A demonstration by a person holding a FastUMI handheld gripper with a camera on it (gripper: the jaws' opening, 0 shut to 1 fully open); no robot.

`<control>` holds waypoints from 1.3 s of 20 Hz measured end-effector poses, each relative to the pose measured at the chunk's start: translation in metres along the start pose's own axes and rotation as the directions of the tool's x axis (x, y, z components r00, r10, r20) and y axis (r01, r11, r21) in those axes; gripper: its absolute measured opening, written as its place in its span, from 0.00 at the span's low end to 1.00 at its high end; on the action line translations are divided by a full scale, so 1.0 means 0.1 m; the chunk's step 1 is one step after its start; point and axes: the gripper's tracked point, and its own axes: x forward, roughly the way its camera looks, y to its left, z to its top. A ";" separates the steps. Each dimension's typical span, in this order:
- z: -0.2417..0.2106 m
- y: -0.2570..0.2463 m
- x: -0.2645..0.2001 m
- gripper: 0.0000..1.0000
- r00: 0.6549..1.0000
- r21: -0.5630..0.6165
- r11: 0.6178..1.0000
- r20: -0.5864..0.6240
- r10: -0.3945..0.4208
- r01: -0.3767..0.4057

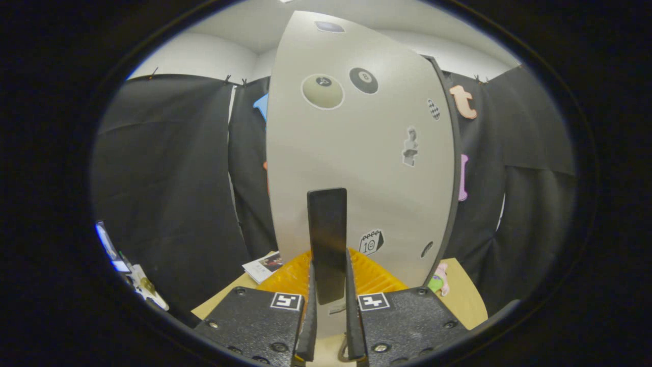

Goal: Open the shoe cabinet door, grab the shoes and put them into the shoe cabinet, then close the shoe cabinet door.

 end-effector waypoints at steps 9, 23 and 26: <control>-0.12 -0.65 -0.66 0.23 0.997 0.015 0.997 0.001 -0.078 0.078; -0.14 -1.75 -1.15 0.08 0.988 0.021 0.988 -0.020 -0.156 0.156; -0.12 -1.99 -1.22 0.04 0.978 0.014 0.978 -0.018 -0.208 0.208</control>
